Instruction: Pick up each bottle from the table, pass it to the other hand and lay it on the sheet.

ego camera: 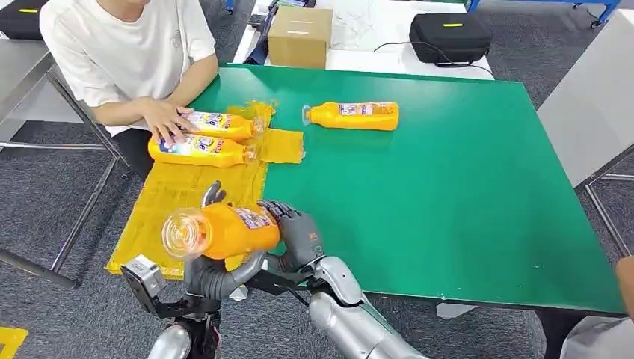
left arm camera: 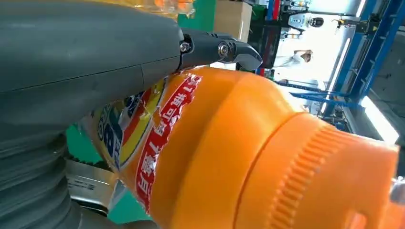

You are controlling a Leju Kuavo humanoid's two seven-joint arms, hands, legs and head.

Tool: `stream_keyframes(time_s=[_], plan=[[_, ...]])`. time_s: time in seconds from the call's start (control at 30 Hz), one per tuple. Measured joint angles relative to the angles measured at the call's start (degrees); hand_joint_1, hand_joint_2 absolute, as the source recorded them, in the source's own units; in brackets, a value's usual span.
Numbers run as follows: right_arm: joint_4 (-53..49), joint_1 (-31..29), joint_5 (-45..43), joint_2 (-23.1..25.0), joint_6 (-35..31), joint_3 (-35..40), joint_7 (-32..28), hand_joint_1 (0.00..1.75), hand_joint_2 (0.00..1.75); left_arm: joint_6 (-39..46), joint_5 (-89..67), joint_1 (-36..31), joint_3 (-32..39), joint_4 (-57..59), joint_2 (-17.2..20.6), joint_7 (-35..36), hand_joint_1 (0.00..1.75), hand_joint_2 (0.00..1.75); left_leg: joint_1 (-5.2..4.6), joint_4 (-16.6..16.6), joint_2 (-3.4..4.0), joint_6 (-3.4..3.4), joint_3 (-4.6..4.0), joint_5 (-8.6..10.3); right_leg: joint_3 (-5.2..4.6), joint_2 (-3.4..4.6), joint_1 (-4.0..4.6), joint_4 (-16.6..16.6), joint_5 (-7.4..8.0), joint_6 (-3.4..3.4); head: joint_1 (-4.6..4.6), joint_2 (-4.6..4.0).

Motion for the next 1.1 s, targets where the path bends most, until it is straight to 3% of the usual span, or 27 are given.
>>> stream_keyframes(time_s=[0.17,0.3,0.33,0.37,0.4,0.43,0.63,0.67,1.1], plan=[[0.65,-0.31,2.85,0.07,-2.79,0.83,1.31,1.75,1.75,-0.52,0.81,0.01,0.24,-0.04,0.0,0.2,0.0,1.75,0.0,0.0,0.01,0.0,0.0,0.0,-0.01,0.0,0.0,0.0,0.0,0.0,-0.02,0.0],[1.71,-0.92,8.2,0.09,-7.04,2.67,3.69,1.55,1.75,-1.25,2.15,-0.06,0.83,-0.17,0.0,1.27,0.0,1.75,0.01,0.0,0.01,0.0,0.0,0.0,-0.01,0.0,0.01,0.0,0.0,0.0,0.0,0.0],[2.01,-0.97,8.24,0.2,-7.26,3.08,3.69,1.41,1.75,-1.94,3.27,0.0,0.94,-0.17,0.0,1.55,1.1,1.75,0.0,0.0,0.01,0.0,0.0,0.0,-0.01,0.0,0.01,0.0,0.0,0.0,-0.02,0.0],[2.31,-1.08,8.13,0.24,-7.28,3.28,3.61,0.89,1.75,-2.53,4.32,0.01,1.2,-0.17,0.0,1.68,1.75,1.75,0.01,0.0,0.01,0.0,0.0,0.0,-0.01,0.0,0.01,0.0,0.0,0.0,-0.02,0.0],[2.51,-1.18,7.68,0.28,-7.17,3.45,3.22,0.14,1.75,-2.95,5.07,0.02,1.4,-0.17,0.0,1.7,1.75,1.75,0.01,0.0,0.01,0.0,0.0,0.0,-0.02,0.0,0.01,0.0,0.0,0.0,0.0,0.0],[2.69,-1.29,7.03,0.39,-6.93,3.65,2.69,0.0,1.75,-3.15,5.71,0.02,1.49,-0.24,0.0,1.64,1.75,1.75,0.0,0.0,0.01,0.0,0.0,0.0,-0.02,0.0,0.0,0.0,0.0,0.0,-0.02,0.0],[3.39,-0.59,0.79,1.14,-3.67,4.98,-3.95,0.0,1.75,-5.27,10.49,-1.04,2.47,-1.03,-0.18,-0.09,1.75,1.75,0.0,0.0,-0.02,0.0,0.0,0.0,-0.02,-0.01,0.0,0.0,0.0,0.0,0.0,0.0],[3.39,-0.42,-0.42,1.29,-3.67,4.96,-4.86,0.0,0.0,-5.93,11.19,-1.17,2.51,-1.09,-0.17,-0.31,1.75,1.75,0.0,0.0,0.0,0.0,0.01,0.0,-0.02,0.0,0.0,0.0,0.0,0.0,-0.02,0.0],[1.01,1.03,-10.29,1.07,-5.51,4.57,-13.15,0.0,0.0,-6.25,12.68,-4.06,2.64,-1.25,-0.17,-0.87,1.75,1.75,0.0,0.0,0.02,0.0,0.01,0.01,-0.05,0.01,0.01,0.0,0.01,0.0,0.0,0.0]])
